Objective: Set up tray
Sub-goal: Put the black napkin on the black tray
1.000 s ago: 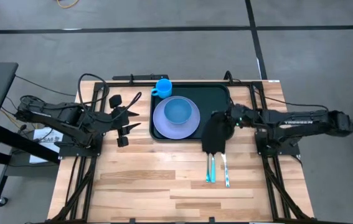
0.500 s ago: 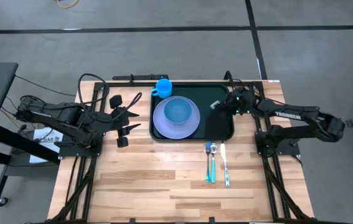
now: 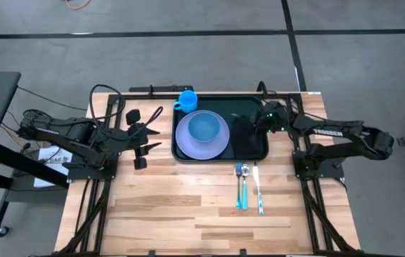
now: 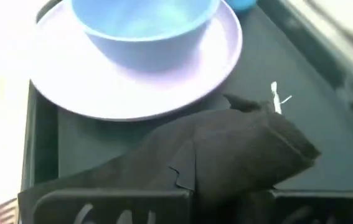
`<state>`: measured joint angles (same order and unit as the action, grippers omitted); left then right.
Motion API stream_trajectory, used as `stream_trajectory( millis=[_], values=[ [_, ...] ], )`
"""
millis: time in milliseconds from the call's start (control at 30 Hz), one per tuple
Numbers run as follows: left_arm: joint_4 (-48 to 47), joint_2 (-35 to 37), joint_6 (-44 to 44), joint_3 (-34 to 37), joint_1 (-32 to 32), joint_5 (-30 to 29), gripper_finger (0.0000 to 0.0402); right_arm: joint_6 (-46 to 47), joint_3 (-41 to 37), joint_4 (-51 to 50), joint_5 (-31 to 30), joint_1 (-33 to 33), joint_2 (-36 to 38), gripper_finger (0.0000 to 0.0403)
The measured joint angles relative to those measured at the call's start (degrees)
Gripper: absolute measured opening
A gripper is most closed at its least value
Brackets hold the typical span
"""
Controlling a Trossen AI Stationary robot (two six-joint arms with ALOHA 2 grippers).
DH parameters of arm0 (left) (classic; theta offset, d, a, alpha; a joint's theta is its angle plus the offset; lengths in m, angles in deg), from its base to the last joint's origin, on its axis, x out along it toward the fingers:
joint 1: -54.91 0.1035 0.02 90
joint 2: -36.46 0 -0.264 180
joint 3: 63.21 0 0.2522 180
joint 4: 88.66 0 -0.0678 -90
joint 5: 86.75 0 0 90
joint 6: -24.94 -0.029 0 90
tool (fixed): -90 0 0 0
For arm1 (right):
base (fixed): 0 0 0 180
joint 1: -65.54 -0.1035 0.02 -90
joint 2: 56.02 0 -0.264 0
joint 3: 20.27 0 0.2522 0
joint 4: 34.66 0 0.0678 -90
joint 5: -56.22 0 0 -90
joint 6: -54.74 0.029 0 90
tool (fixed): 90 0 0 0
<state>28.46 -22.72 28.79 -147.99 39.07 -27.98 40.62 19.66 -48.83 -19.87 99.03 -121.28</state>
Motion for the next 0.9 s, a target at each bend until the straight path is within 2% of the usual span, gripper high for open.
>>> stream_trajectory(
  millis=[167,433,633,833,900],
  values=[
    [-0.47,0.00,0.00,0.00,0.00,0.00,0.0148,1.01,0.02,-0.64,-7.66,0.40,0.80,0.0000],
    [-0.49,0.00,0.00,0.00,0.00,0.01,0.0148,-0.38,0.02,-1.47,-9.29,-3.58,3.22,0.0000],
    [-0.76,0.00,0.00,0.00,0.00,0.01,0.0148,-2.73,0.79,-5.79,-17.42,-9.66,11.82,0.0000],
    [-0.80,0.00,0.00,0.00,0.02,-0.01,0.0148,-5.61,4.78,-11.80,-18.36,-19.73,24.43,0.0000],
    [-0.80,0.00,0.00,0.00,0.02,0.01,0.0148,-8.54,5.66,-11.63,-16.00,-25.03,28.48,0.0000]
  ],
)
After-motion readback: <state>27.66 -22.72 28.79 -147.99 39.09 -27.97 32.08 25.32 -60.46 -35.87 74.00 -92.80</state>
